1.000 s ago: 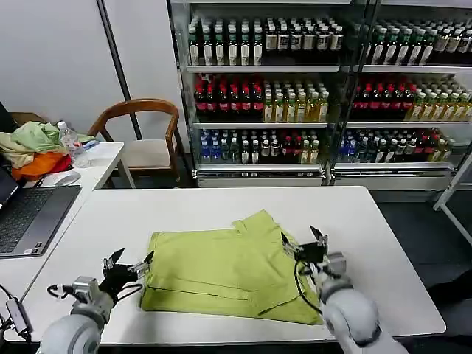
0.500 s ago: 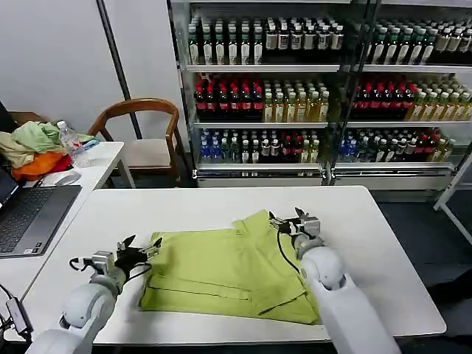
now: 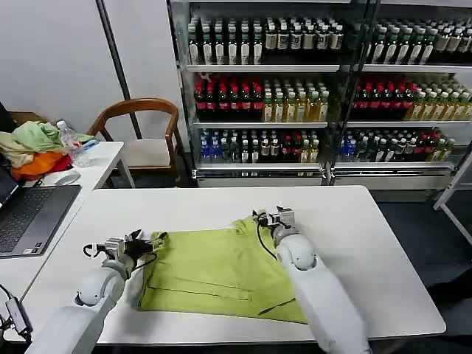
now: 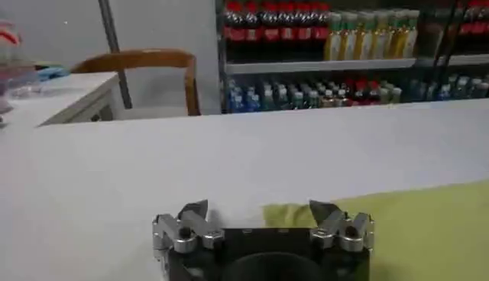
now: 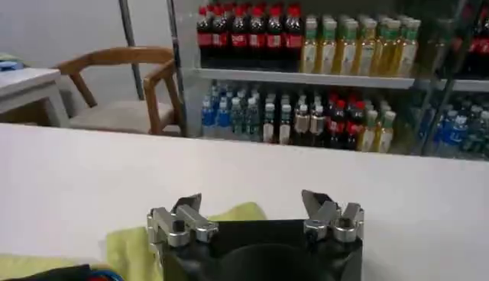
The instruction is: Fold and organize the clothes.
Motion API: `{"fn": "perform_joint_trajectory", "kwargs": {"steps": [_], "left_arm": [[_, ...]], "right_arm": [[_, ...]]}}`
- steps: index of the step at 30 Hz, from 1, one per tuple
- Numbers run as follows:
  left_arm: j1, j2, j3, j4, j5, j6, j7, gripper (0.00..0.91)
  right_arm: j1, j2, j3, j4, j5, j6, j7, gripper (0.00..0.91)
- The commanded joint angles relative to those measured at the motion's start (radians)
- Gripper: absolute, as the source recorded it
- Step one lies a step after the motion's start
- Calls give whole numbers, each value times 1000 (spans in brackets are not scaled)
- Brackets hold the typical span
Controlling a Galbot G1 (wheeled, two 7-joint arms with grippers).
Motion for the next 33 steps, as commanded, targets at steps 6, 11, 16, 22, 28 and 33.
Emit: {"fn": "perform_joint_trajectory", "kwargs": {"steps": [6, 11, 16, 22, 28, 33], "left_arm": [[-42, -12, 27, 62, -8, 17, 8, 907], [-23, -5, 21, 28, -15, 20, 25, 40], [8, -3, 13, -5, -23, 20, 26, 50], [31, -5, 11, -23, -20, 21, 27, 50], [41, -10, 10, -33, -16, 20, 29, 50], [45, -14, 2, -30, -14, 9, 42, 50]], "right_arm": [[39, 28, -17, -116, -1, 7, -5, 907], [38, 26, -15, -115, 25, -11, 2, 0], [36, 22, -12, -114, 38, -13, -3, 0], [29, 25, -11, -109, 40, -11, -3, 0], [29, 30, -5, -112, 36, -6, -3, 0], [20, 25, -3, -90, 32, 8, -6, 0]]}}
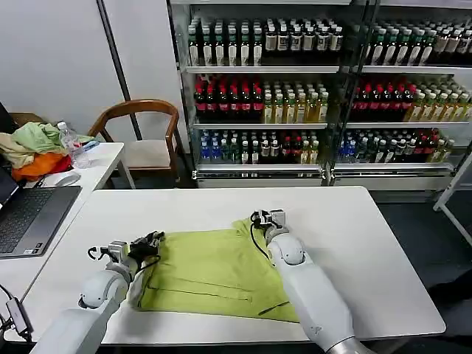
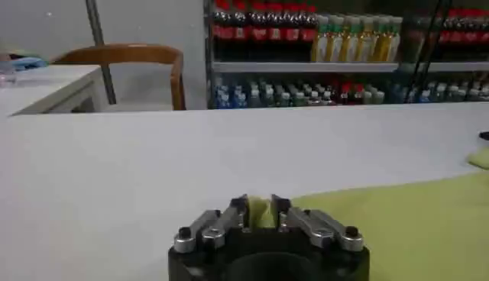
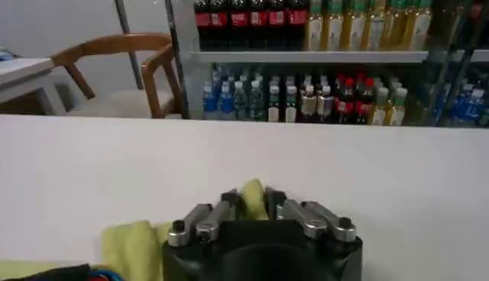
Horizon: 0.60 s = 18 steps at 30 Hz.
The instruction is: Fold and organize the clothes.
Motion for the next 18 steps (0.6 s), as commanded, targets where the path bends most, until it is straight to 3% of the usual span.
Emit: {"fn": "perform_joint_trajectory", "kwargs": {"steps": [1, 18], "left_arm": [[14, -7, -6, -4, 2, -23, 18, 50], [189, 20, -111, -250, -43, -74, 1, 40]], "right_arm": [[-6, -4, 1, 18, 4, 6, 0, 0], [-219, -197, 14, 521, 141, -42, 24, 0]]}}
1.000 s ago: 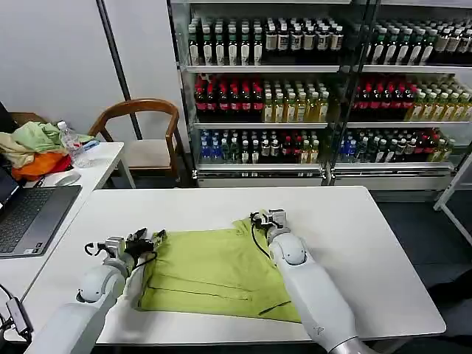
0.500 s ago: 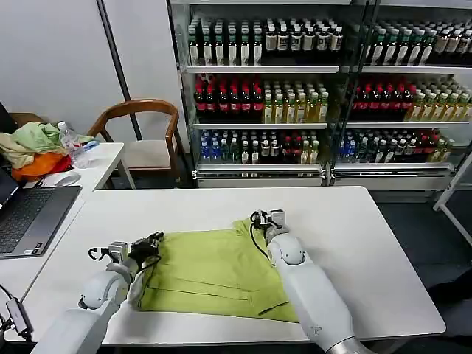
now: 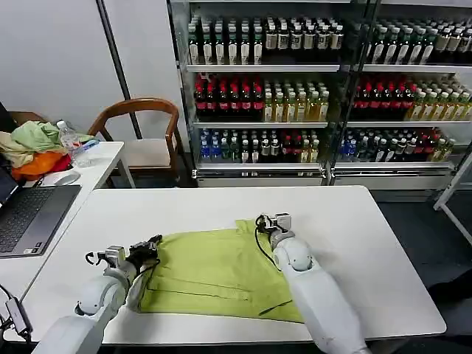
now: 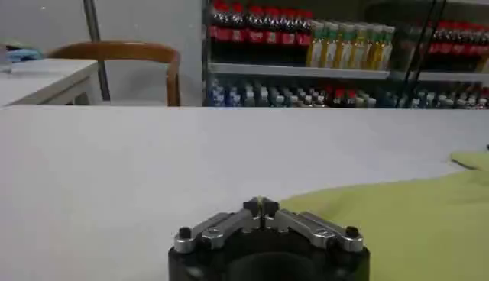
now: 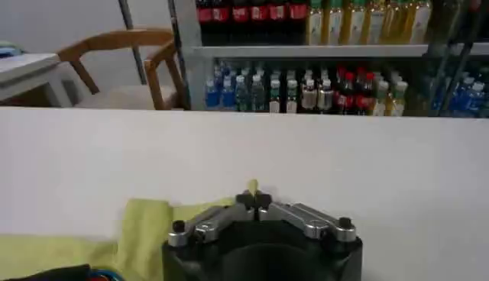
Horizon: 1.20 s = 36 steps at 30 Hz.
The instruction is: Fold and organize the clothes.
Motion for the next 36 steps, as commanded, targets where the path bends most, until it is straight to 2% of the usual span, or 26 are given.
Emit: {"fn": "perform_joint_trajectory", "kwargs": {"steps": [1, 15, 19, 30, 36], "left_arm": [[125, 12, -67, -184, -14, -29, -8, 40], [281, 7, -137, -305, -11, -51, -3, 40], [330, 5, -165, -335, -7, -53, 0, 40], [442, -8, -215, -402, 22, -59, 11, 40], [448, -17, -213, -404, 35, -53, 11, 40]], "right_arm": [[-135, -99, 17, 297, 60, -12, 4, 0], [-333, -157, 52, 505, 65, -14, 16, 0], [-395, -170, 61, 566, 37, -15, 23, 0], [-509, -178, 80, 648, -14, -14, 29, 0], [-534, -177, 95, 649, -39, -16, 28, 0]]}}
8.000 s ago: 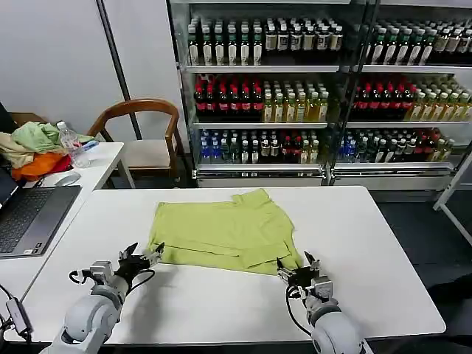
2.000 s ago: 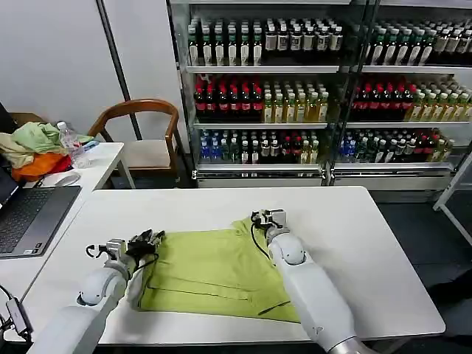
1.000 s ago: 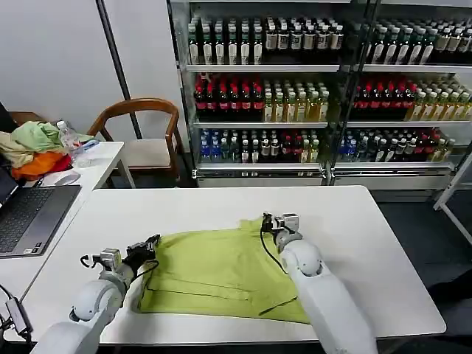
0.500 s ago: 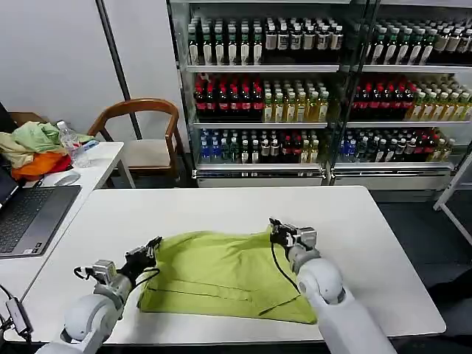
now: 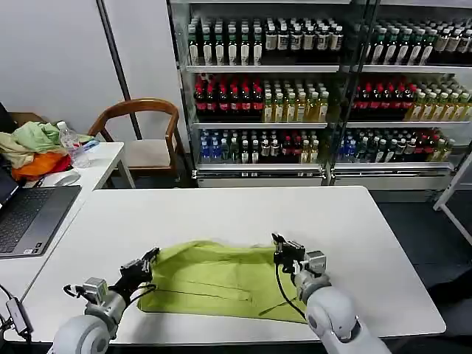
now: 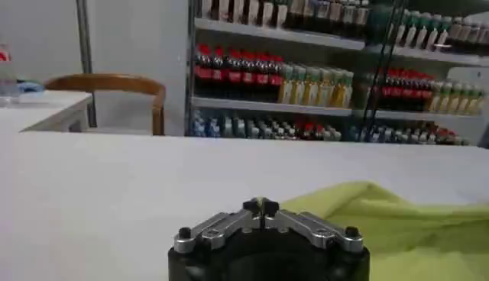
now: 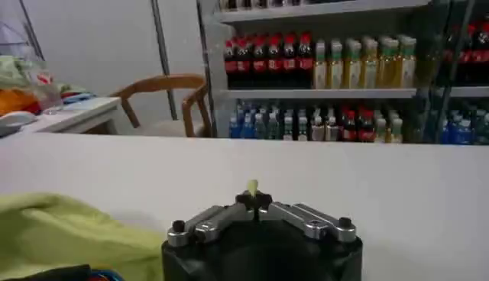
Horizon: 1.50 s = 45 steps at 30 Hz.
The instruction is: Fold and organize the clothes.
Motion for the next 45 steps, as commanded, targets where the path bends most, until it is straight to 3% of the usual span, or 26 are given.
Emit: {"fn": "perform_joint_trajectory", "kwargs": {"steps": [1, 22, 23, 24, 25, 32, 36, 45], "left_arm": [[75, -8, -28, -39, 18, 2, 2, 40], [69, 1, -25, 16, 62, 23, -2, 40], [68, 1, -24, 12, 75, 34, -10, 655], [69, 3, -27, 7, 73, 43, -10, 907], [71, 6, -29, 1, 75, 41, -10, 907], [96, 5, -44, -115, 29, 48, -100, 907], [99, -23, 26, -180, 22, 83, -334, 907], [62, -108, 130, -123, -22, 97, -530, 907]], "right_arm": [[-89, -14, 12, 64, -39, 1, -2, 0], [-116, -29, -2, 8, -110, 33, -18, 0], [-119, -30, -3, 9, -115, 30, -17, 0], [-125, -33, -5, 10, -132, 29, -19, 50], [-128, -34, -4, 10, -141, 31, -24, 907], [-169, -44, 45, 89, -169, 52, -52, 907], [-224, -57, 86, 164, -181, 67, -62, 907], [-282, -43, 95, 192, -216, 95, -60, 907]]}}
